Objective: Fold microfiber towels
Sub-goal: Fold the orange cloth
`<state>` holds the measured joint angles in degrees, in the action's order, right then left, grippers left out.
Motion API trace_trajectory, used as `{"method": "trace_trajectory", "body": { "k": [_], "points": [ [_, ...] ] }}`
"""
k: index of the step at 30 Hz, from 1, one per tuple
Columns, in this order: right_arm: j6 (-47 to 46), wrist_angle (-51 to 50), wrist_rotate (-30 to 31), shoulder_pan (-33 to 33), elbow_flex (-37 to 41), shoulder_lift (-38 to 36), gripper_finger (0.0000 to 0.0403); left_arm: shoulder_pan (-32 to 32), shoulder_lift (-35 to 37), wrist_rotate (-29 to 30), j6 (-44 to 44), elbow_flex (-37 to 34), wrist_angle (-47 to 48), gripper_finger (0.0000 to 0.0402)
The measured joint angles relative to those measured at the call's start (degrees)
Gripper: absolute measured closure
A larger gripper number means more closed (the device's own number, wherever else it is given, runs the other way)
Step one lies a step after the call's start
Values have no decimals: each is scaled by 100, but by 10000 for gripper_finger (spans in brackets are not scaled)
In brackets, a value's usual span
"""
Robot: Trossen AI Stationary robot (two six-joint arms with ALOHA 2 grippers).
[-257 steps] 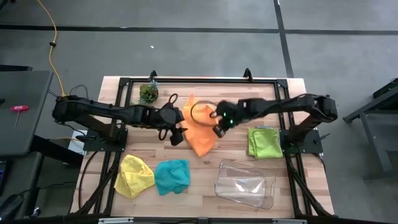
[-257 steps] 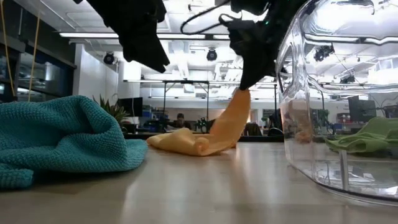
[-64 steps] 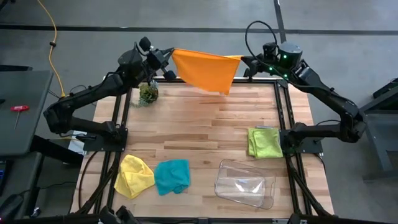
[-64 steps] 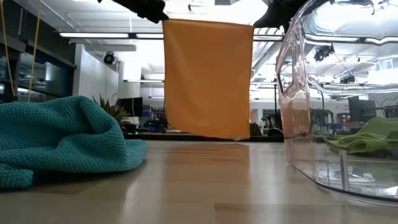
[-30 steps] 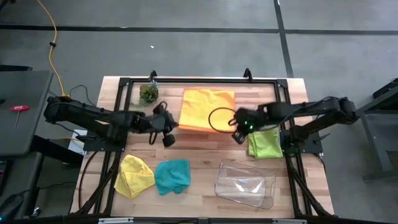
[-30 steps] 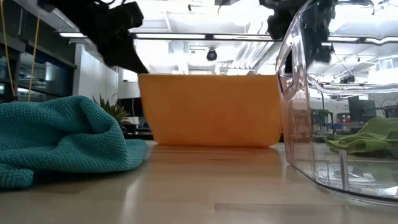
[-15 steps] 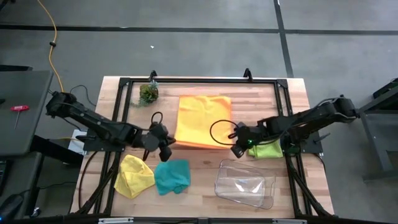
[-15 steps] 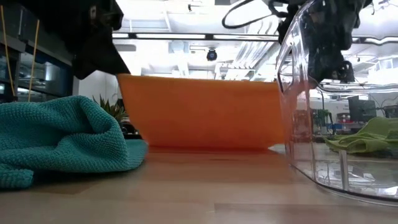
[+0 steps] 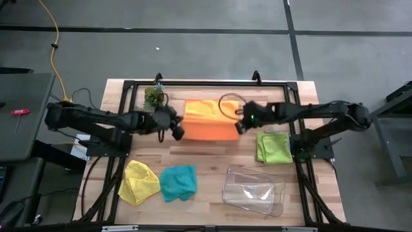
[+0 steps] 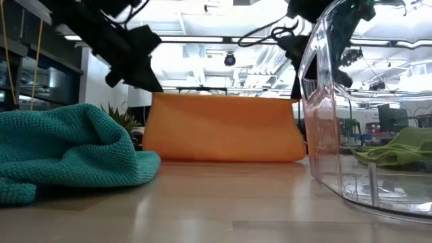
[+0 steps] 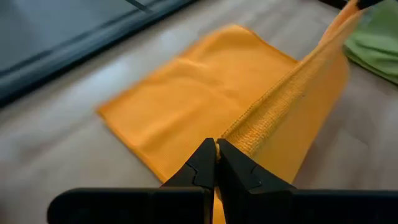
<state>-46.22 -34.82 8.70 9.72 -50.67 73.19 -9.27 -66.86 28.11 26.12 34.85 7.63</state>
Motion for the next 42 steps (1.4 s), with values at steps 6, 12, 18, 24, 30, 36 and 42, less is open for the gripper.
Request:
{"method": "trace_trajectory", "body": {
  "k": [6,12,18,24,30,36,42],
  "points": [
    [475,662,-23,1110,-11,66,403,-1023,-1,-262,-740,7,-228,401],
    [616,992,-171,1707,-20,461,403,-1715,-275,-593,-1116,13,-669,401],
    [320,1086,-274,1876,-7,1066,403,-2058,-1017,-862,-1120,9,-1490,401],
    [138,1008,-254,1883,-4,1195,403,-2189,-1527,-1218,-983,7,-1807,401],
    [169,1023,-262,1864,-2,896,403,-2186,-1464,-1480,-984,4,-1792,401],
    [318,816,-492,1548,-2,45,403,-2056,-580,-2176,-1077,4,-1520,401],
    [279,198,-1345,897,-2,-822,403,-1462,388,-2197,-724,4,-805,401]
  ]
}}
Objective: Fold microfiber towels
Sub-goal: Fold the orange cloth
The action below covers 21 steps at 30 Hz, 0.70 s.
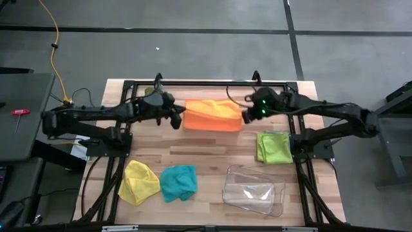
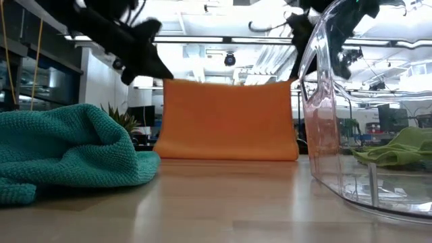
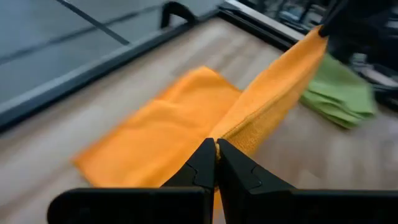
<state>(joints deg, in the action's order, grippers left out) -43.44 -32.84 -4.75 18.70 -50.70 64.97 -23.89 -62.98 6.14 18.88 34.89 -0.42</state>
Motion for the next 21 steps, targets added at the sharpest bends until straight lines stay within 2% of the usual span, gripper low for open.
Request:
{"method": "trace_trajectory", "body": {
  "k": [4,9,13,17,21],
  "points": [
    [-210,-527,-333,-646,0,-326,403,648,316,-12,488,0,391,401],
    [-599,-785,-670,-1431,0,-391,403,1573,335,3,1021,0,682,401],
    [-929,-827,-526,-1792,0,-389,403,2083,162,367,934,2,713,401],
    [-1057,-842,259,-1646,0,-387,403,1932,46,1216,943,2,701,401],
    [-1024,-845,910,-1201,0,-372,403,1319,-126,1127,677,4,631,401]
  ]
}}
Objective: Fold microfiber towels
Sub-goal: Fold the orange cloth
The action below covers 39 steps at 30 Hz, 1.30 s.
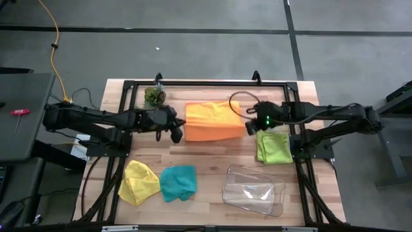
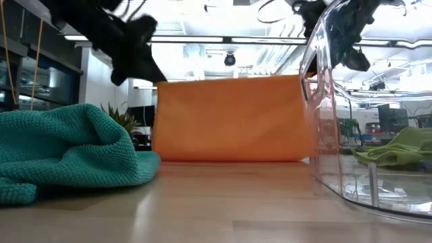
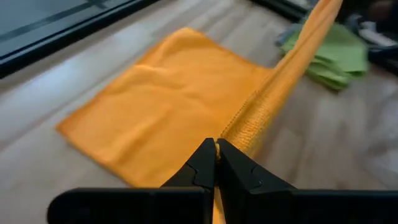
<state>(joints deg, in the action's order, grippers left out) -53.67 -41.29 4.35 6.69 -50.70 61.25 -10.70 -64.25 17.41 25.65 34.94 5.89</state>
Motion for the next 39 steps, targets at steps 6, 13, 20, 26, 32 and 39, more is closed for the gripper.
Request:
{"method": "trace_trajectory", "body": {
  "k": [6,13,20,26,32,39],
  "points": [
    [476,33,356,775,-8,198,403,-876,-559,-349,-339,7,-130,401],
    [874,171,425,1469,-9,1044,403,-1391,-1322,-554,-818,3,-879,401],
    [1046,883,415,1951,-7,2015,403,-1718,-1700,-383,-830,-2,-1066,401],
    [1062,1337,269,2233,-7,2446,403,-1881,-1707,-369,-816,-2,-1036,401],
    [1017,1441,246,2336,-7,2663,403,-1926,-1707,-385,-794,-2,-1051,401],
    [826,1542,338,2331,-7,2691,403,-1928,-1707,-326,-1086,-2,-1047,396]
  ]
}}
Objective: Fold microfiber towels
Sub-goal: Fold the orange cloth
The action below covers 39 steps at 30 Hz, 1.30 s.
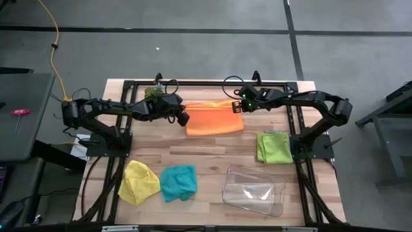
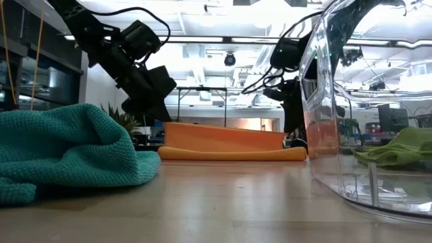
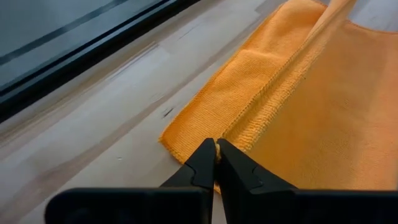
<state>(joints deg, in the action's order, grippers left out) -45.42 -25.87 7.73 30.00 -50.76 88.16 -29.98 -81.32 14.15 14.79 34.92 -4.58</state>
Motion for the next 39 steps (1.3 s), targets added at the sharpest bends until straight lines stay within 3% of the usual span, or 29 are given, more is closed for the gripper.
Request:
{"method": "trace_trajectory", "body": {
  "k": [7,12,20,27,33,39],
  "points": [
    [-111,-30,95,4,4,0,403,-2,0,155,-3,0,-99,392],
    [-251,-209,325,13,24,10,393,-11,-2,367,-3,-9,-27,368],
    [-217,-81,295,9,20,-111,279,-185,88,446,45,42,142,287],
    [145,622,358,7,13,-412,192,-201,737,128,-554,406,177,240],
    [1007,264,-69,-18,4,-1170,183,-391,626,-611,-689,960,659,228],
    [1229,-302,-263,-146,4,-1787,182,-696,-642,-1032,-832,2552,2065,226]
  ]
}}
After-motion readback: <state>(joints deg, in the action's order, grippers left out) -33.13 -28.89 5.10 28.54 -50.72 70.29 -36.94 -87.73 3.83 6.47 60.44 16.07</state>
